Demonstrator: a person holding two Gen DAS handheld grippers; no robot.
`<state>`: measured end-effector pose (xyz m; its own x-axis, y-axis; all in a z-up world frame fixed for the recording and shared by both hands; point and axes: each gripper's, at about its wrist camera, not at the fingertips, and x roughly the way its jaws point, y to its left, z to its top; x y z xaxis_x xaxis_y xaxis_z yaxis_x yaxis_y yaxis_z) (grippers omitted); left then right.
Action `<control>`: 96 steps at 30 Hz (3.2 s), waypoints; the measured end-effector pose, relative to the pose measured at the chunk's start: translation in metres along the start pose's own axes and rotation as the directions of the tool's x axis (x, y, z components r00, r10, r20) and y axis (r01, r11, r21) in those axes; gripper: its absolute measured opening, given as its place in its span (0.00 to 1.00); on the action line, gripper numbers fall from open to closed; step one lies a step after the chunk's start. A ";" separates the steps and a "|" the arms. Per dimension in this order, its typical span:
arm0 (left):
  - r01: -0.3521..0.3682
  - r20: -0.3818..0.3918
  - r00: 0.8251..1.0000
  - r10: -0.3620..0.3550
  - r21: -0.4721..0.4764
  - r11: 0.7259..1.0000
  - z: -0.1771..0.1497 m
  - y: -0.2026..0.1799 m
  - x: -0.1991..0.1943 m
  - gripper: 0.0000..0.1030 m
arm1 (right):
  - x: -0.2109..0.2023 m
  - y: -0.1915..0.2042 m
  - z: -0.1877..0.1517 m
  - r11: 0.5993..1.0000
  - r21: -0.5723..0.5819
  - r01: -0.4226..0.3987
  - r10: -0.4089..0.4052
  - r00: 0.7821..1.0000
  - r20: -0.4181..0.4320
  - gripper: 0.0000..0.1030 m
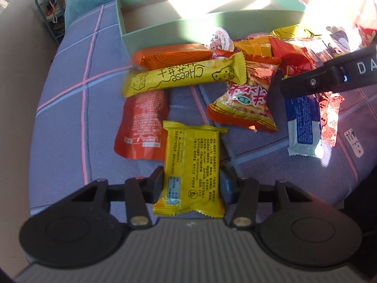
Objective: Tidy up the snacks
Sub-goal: 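Grasp the yellow square cake packet with the left gripper, then hold the yellow cake in the left gripper while the right gripper grasps the yellow cheese bar, then lower both packets into the green box and open both grippers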
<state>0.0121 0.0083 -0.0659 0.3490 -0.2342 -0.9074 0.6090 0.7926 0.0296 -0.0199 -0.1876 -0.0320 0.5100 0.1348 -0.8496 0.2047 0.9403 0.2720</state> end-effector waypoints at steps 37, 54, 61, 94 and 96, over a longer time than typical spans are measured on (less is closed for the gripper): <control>-0.034 -0.015 0.999 0.031 -0.279 0.960 -0.014 0.040 -0.021 0.45 | 0.008 0.020 0.006 0.996 -0.070 -0.050 0.049 0.999 -0.014 0.19; -0.075 -0.013 0.997 0.077 -0.438 0.896 -0.033 0.106 -0.018 0.45 | 0.063 0.110 0.017 0.868 -0.468 -0.165 0.146 0.986 -0.076 0.48; -0.057 -0.007 0.998 0.060 -0.451 0.891 -0.035 0.120 -0.013 0.45 | 0.074 0.131 0.012 0.835 -0.528 -0.153 0.102 0.987 -0.126 0.50; -0.076 0.028 0.995 0.096 -0.418 0.905 -0.017 0.116 -0.035 0.45 | 0.054 0.116 0.020 0.935 -0.256 -0.246 0.207 0.964 -0.169 0.20; -0.067 0.053 0.994 0.097 -0.406 0.912 -0.004 0.113 -0.043 0.45 | 0.043 0.101 0.032 0.947 -0.177 -0.268 0.246 0.960 -0.138 0.20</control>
<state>0.0636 0.1104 -0.0247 0.4437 -0.1864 -0.8766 0.2430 0.9665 -0.0825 0.0493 -0.0973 -0.0263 0.4246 0.4034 -0.8105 -0.0911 0.9097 0.4051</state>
